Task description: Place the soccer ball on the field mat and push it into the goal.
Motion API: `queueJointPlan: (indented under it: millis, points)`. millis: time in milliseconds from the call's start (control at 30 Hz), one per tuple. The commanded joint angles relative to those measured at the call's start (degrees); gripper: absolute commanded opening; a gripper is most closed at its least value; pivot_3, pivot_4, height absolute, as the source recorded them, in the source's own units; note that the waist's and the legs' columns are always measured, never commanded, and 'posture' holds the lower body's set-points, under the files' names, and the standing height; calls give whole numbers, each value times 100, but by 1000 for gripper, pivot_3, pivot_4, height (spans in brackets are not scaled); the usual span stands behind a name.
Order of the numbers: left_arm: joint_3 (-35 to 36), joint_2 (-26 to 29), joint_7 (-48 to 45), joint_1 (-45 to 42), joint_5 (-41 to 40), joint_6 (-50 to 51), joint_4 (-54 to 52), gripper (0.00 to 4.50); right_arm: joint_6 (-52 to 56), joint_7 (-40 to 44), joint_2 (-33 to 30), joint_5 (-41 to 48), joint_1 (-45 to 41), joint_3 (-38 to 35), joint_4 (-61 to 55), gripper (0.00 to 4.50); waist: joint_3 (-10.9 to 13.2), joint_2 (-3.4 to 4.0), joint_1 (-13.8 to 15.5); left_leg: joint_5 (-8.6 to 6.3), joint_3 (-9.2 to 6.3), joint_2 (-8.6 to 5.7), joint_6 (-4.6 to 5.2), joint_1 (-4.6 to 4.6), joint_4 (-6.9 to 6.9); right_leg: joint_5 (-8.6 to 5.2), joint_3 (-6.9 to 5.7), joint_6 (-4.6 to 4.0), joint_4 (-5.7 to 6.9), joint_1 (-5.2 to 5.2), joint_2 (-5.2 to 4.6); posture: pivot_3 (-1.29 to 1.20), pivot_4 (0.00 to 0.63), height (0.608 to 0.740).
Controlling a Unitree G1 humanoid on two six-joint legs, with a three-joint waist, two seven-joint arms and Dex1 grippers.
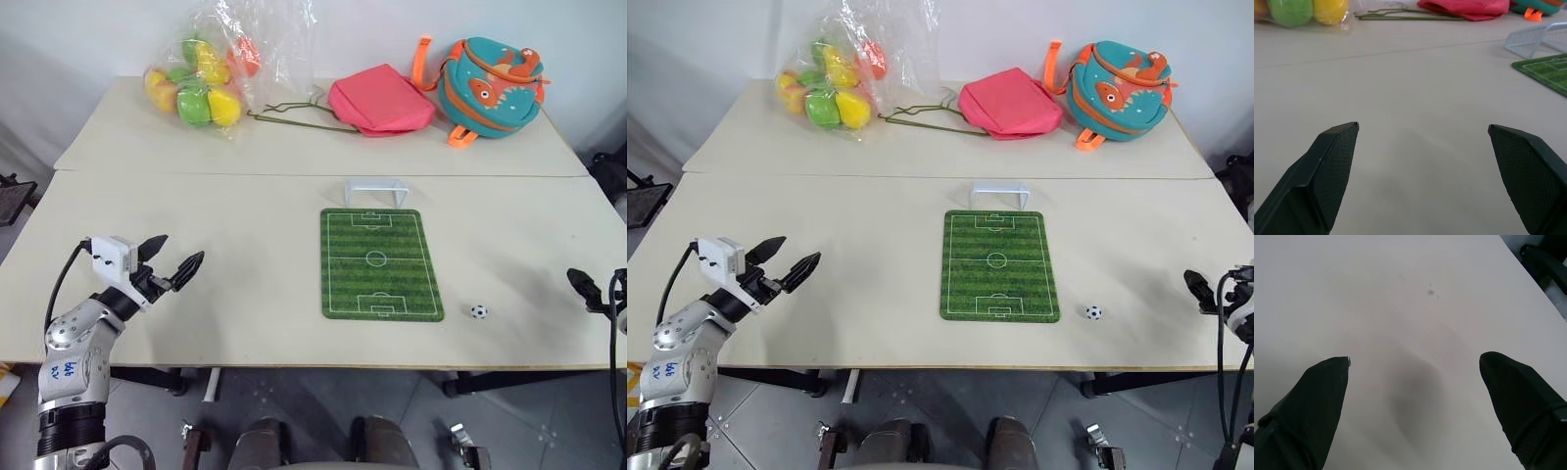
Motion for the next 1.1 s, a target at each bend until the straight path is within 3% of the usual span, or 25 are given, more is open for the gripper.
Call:
queueJointPlan:
  millis: [33, 267, 433, 567, 633, 800, 1100]
  points:
    - [-89, 128, -197, -86, 114, -330, 49, 4500, -57, -39, -148, 102, 94, -216, -257, 4463, 0, 0, 3, 0, 0, 0, 0, 0, 0, 0, 0, 0, 0, 0, 0, 0, 150, 740]
    - [-156, 107, -230, -220, -40, -86, -58, 4500, 204, -119, -231, 104, 221, -268, -628, 4463, 0, 0, 0, 0, 1, 0, 0, 1, 0, 0, 1, 0, 0, 0, 0, 0, 150, 740]
    - [-414, 207, -434, -311, -69, 284, -254, 4500, 880, 311, -341, 237, 470, -92, -1717, 4463, 4, 7, 5, 0, 1, 0, 0, 0, 0, 0, 2, 0, 1, -2, 0, 0, 150, 740]
    - [-754, 185, -1489, -585, -215, -206, -19, 4500, 1171, 1592, -671, 326, 1349, 678, -3847, 4463, 6, 10, 21, 0, -2, 5, 0, 0, 0, 0, 0, 0, 3, -2, 3, 0, 150, 740]
    - [-873, 155, -1723, -658, -178, -320, 90, 4500, 1111, 2010, -823, 281, 1526, 939, -4264, 4463, 6, 9, 24, 0, -1, -4, -1, -2, 2, 0, 0, 0, 0, -2, 8, 0, 150, 740]
    - [-977, 53, -2155, -614, -314, -497, 54, 4500, 841, 2490, -1035, -55, 1404, 1435, -4172, 4463, 8, 5, 24, -1, -2, -29, 1, -1, 4, 0, 1, 0, 0, -1, 2, 0, 150, 740]
    - [-1013, -73, -2114, -213, -389, -435, -375, 4500, 256, 3133, -959, -376, 897, 2083, -3476, 4463, 13, -1, 24, -1, -8, -27, 1, 0, 7, 0, -3, 0, 2, 0, 2, 0, 150, 740]
